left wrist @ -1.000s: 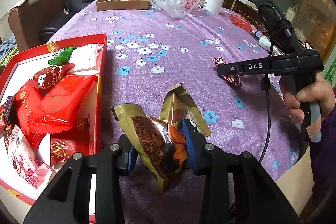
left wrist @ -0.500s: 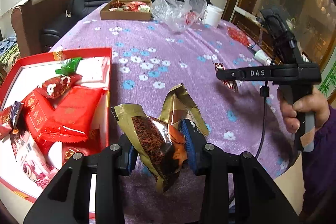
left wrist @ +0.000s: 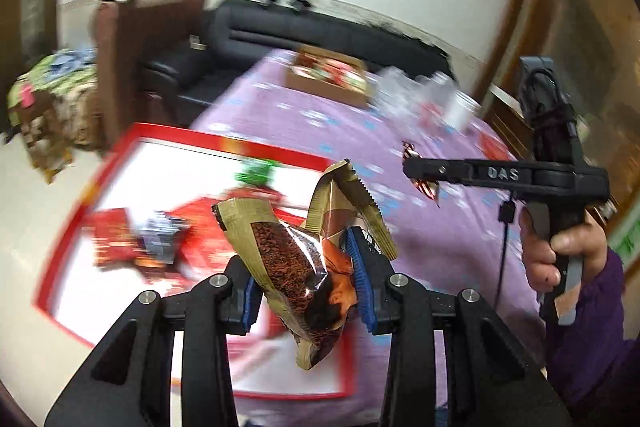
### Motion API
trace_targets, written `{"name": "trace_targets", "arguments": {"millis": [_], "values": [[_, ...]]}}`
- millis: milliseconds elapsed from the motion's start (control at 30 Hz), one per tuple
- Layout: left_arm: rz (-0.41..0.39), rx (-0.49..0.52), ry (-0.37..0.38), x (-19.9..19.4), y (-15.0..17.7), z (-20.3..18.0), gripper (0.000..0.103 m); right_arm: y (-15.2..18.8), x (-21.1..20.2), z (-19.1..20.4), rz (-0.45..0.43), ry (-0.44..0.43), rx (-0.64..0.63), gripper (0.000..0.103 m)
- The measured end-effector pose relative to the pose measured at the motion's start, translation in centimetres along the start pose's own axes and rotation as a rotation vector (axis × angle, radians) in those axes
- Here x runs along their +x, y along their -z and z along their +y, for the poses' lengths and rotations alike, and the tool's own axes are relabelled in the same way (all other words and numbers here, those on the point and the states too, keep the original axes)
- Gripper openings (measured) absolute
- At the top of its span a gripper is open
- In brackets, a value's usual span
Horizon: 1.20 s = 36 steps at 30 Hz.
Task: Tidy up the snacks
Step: 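Carry both packets over the white tray and open both grippers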
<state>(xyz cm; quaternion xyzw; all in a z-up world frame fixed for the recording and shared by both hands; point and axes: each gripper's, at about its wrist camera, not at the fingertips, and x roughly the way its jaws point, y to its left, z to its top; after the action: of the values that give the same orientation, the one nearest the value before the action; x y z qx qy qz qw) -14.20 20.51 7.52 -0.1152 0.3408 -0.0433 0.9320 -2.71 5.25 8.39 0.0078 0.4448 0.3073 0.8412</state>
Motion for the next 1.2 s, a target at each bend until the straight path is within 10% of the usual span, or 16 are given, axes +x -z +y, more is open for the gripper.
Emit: {"name": "trace_targets", "arguments": {"millis": [300,967,1200], "values": [[-0.019,-0.096,-0.148,-0.5,-0.2,5.9,0.036,-1.6,5.5,7.4,0.032,-0.124,-0.091,0.023],[-0.048,0.141,-0.456,3.5,-1.4,3.6,0.038,-0.8,9.9,9.1,0.039,-0.063,-0.082,0.026],[-0.178,0.231,-0.666,1.7,-1.0,2.4,0.068,0.0,8.6,9.7,0.021,-0.044,-0.147,0.037]]}}
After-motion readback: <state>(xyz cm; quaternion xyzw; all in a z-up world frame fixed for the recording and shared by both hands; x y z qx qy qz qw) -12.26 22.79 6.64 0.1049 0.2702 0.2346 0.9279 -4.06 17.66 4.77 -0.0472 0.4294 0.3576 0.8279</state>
